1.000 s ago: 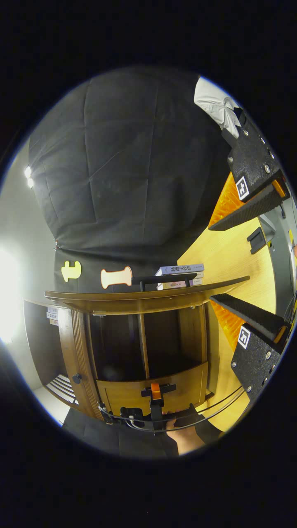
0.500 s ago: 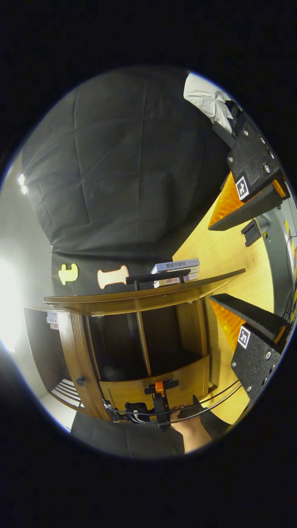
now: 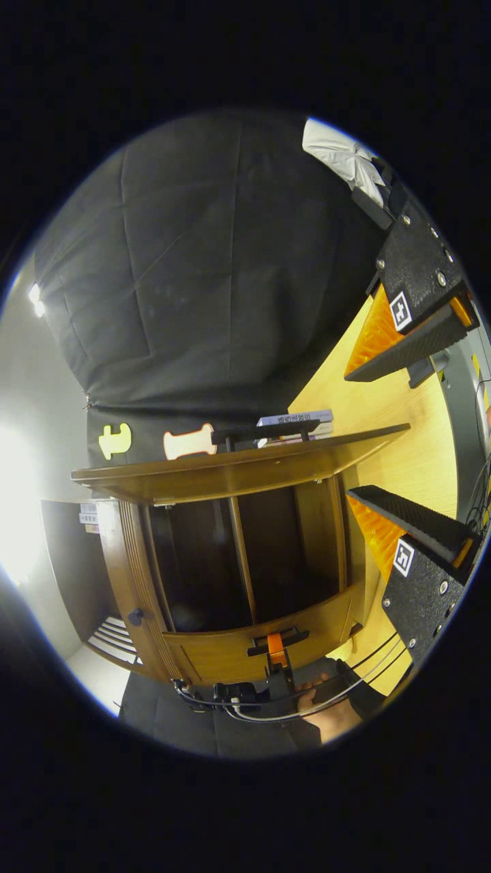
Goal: Open the right door of the double-door shoe cabinet with the right hand, and open the left door with the left hand.
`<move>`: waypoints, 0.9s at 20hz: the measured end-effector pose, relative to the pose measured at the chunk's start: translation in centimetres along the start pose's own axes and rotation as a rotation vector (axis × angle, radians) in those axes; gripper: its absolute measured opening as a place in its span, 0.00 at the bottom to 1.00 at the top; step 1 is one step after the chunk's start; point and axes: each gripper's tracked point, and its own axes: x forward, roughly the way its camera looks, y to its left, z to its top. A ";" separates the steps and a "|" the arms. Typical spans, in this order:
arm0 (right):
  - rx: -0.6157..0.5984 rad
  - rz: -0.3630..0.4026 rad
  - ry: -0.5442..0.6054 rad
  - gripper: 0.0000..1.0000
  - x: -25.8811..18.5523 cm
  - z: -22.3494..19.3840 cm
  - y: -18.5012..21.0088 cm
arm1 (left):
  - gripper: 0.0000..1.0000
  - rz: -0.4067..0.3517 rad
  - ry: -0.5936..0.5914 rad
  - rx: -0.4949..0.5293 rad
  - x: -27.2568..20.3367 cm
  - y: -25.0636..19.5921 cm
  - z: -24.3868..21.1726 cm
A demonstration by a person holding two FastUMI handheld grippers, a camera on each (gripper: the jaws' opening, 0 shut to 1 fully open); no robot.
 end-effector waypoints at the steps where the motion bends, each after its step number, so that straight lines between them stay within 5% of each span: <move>1: -0.009 0.010 -0.001 0.95 0.2 0.1 0.5 | 0.18 0.000 -0.001 0.000 -0.9 0.4 -0.2; 18: -0.069 0.161 -0.039 0.95 1.3 0.8 7.2 | 0.17 0.087 -0.025 -0.039 -12.9 6.5 -0.2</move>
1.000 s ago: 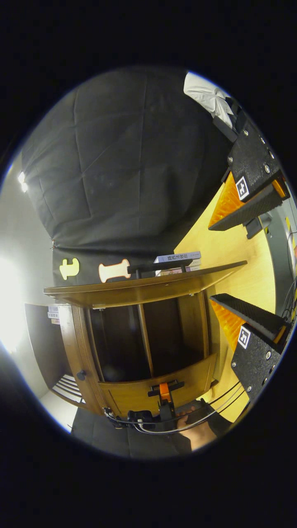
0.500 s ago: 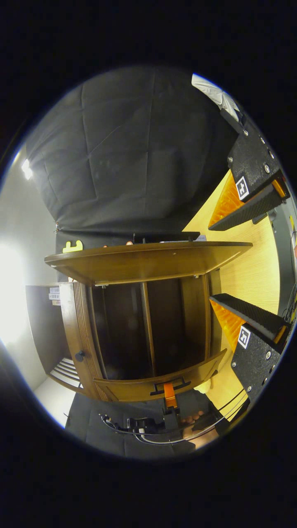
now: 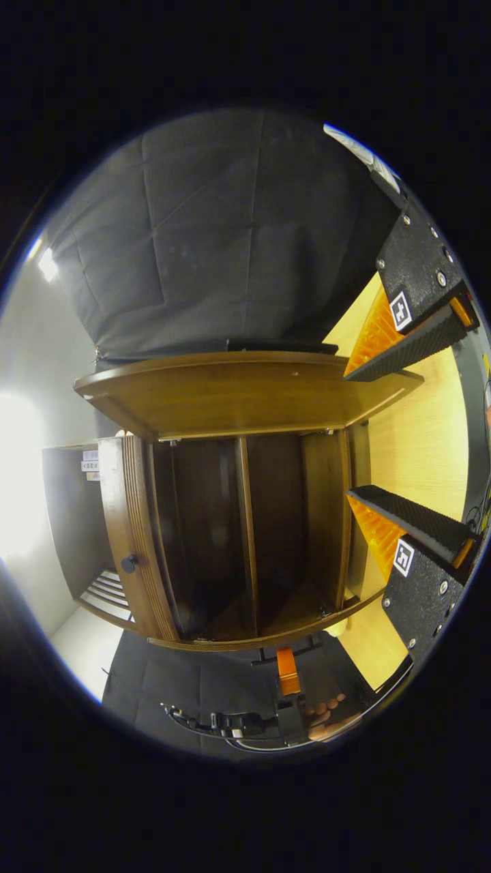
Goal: Open the right door of the double-door shoe cabinet with the right hand, and open the left door with the left hand.
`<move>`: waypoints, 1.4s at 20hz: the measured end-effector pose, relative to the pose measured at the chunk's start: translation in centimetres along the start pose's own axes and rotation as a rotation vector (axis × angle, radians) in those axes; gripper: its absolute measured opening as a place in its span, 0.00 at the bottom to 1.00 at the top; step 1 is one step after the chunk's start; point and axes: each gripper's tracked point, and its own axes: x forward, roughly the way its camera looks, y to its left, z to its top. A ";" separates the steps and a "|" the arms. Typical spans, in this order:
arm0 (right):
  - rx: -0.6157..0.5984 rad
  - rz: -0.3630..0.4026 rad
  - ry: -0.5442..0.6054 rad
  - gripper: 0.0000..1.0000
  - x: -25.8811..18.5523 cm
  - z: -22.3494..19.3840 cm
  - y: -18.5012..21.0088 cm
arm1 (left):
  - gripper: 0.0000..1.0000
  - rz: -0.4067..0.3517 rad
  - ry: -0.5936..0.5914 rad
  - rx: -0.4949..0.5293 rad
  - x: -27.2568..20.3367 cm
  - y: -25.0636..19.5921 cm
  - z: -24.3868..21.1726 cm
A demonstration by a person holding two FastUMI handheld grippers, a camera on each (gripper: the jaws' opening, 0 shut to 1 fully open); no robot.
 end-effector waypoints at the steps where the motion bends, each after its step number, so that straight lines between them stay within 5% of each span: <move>1: 0.000 0.012 -0.001 0.95 0.1 0.1 0.5 | 0.22 0.005 0.002 -0.003 -0.3 0.5 0.0; 9: -0.015 0.100 0.000 0.94 1.3 0.4 4.7 | 0.12 0.076 -0.002 -0.014 -4.5 6.3 0.2; 14: -0.023 0.150 -0.002 0.95 2.0 0.5 7.1 | 0.12 0.162 -0.032 0.036 -6.7 10.5 1.2; 15: -0.024 0.158 0.000 0.95 2.1 0.4 7.5 | 0.19 0.174 -0.031 0.042 -7.5 11.1 1.4; 17: -0.031 0.173 0.007 0.95 2.3 0.3 8.2 | 0.12 0.181 -0.032 0.025 -8.2 12.0 1.6; 19: -0.040 0.179 0.006 0.95 2.5 0.3 8.6 | 0.20 0.209 -0.036 0.033 -8.9 13.3 1.6; 28: -0.038 0.177 -0.007 0.95 2.3 0.7 9.5 | 0.20 0.367 -0.058 0.097 -12.4 20.3 2.5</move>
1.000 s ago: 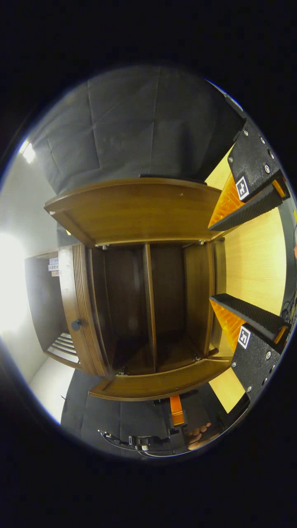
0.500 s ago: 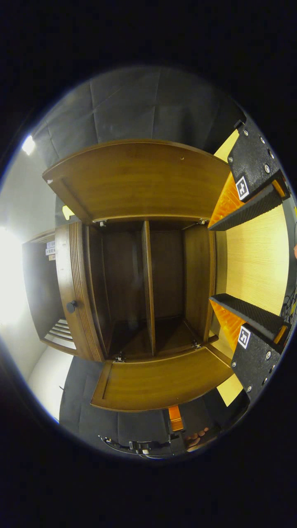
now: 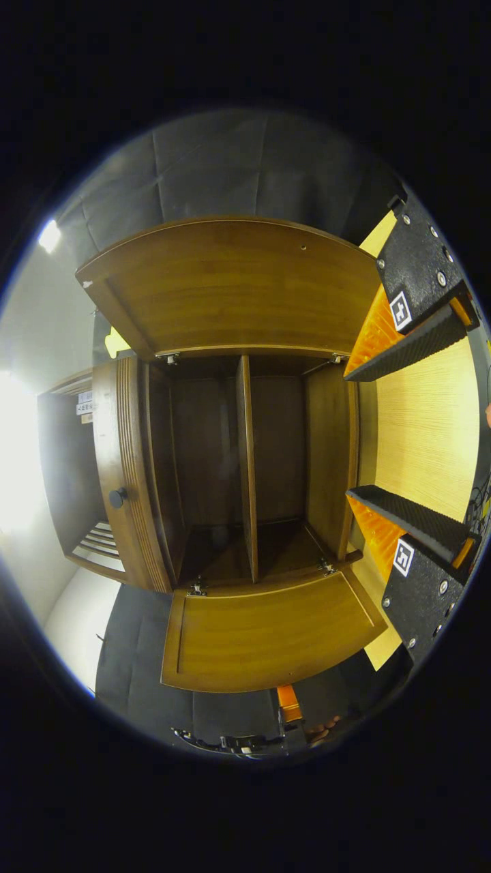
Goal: Open the right door of the double-door shoe cabinet with the right hand, and open the left door with the left hand.
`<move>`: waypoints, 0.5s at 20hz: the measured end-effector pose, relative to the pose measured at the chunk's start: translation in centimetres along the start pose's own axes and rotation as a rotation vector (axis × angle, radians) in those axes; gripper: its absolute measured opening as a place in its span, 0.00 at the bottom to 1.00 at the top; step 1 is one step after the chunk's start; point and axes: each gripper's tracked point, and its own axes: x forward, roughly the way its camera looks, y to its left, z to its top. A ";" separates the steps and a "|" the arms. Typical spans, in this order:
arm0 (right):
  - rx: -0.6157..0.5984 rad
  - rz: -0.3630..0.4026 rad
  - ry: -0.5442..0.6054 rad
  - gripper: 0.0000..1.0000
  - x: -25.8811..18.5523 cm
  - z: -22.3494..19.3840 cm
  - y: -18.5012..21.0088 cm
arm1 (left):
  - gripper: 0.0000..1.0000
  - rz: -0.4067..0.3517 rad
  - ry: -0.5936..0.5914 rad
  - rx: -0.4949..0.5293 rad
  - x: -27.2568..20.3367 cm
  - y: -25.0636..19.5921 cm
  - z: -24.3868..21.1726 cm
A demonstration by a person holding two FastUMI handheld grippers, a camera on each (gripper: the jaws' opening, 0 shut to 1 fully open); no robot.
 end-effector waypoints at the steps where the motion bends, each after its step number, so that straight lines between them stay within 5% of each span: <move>1: -0.003 0.000 -0.005 0.95 -0.1 0.3 0.0 | 0.16 -0.004 -0.001 -0.011 -0.2 0.5 0.0; 10: -0.035 -0.067 -0.064 0.94 -2.7 3.0 -2.8 | 0.16 -0.070 -0.070 -0.004 -1.9 -0.5 2.6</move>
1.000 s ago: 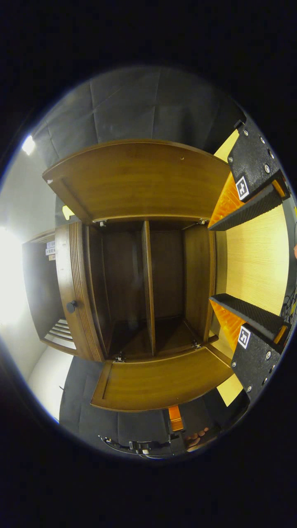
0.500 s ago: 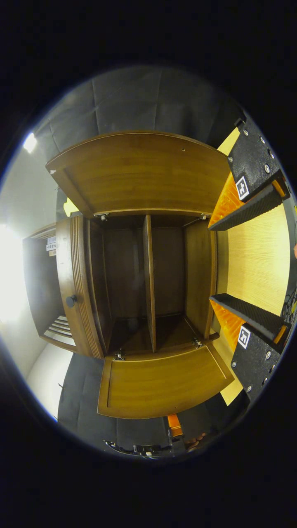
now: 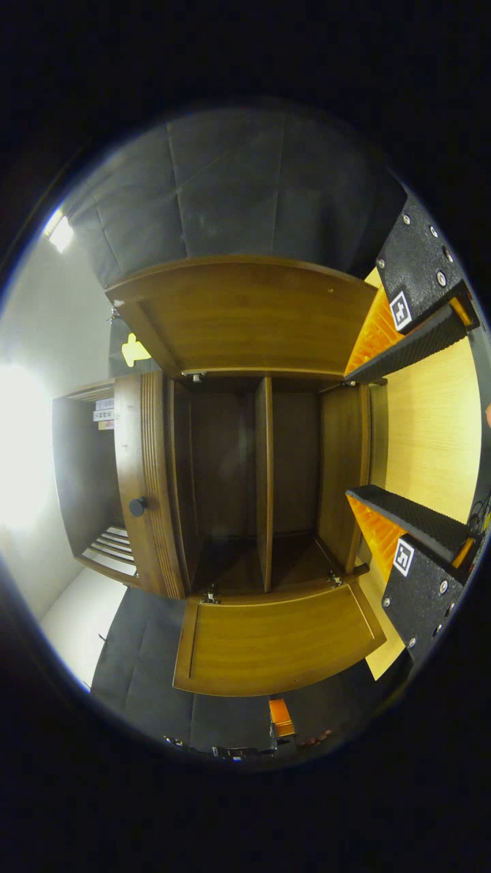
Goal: Open the right door of the double-door shoe cabinet with the right hand, and open the left door with the left hand.
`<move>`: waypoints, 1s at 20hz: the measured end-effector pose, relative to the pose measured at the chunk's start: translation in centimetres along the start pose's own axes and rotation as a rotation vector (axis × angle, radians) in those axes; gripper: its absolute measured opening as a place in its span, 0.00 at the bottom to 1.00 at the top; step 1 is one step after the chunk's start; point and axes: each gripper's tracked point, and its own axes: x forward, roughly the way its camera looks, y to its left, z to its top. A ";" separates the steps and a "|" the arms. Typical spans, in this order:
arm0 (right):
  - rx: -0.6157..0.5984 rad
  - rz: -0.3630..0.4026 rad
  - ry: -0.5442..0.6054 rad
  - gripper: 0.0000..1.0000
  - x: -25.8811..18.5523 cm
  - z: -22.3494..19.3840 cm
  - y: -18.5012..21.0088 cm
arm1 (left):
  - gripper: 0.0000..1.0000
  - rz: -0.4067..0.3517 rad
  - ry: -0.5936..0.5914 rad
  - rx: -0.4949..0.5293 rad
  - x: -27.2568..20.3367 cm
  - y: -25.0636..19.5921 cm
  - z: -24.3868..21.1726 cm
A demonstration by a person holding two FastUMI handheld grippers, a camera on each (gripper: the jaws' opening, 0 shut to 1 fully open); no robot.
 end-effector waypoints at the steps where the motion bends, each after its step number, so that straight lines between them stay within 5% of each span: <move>1: -0.002 -0.012 -0.008 0.94 -0.4 0.5 -0.3 | 0.16 -0.010 -0.007 -0.003 -0.4 -0.5 0.4; 11: -0.002 -0.086 -0.072 0.94 -4.3 3.1 -2.8 | 0.16 -0.091 -0.010 -0.028 -5.9 -7.3 1.6; 20: 0.019 -0.092 -0.064 0.94 -5.7 2.3 -2.9 | 0.72 -0.111 -0.001 0.004 -6.7 -8.9 0.7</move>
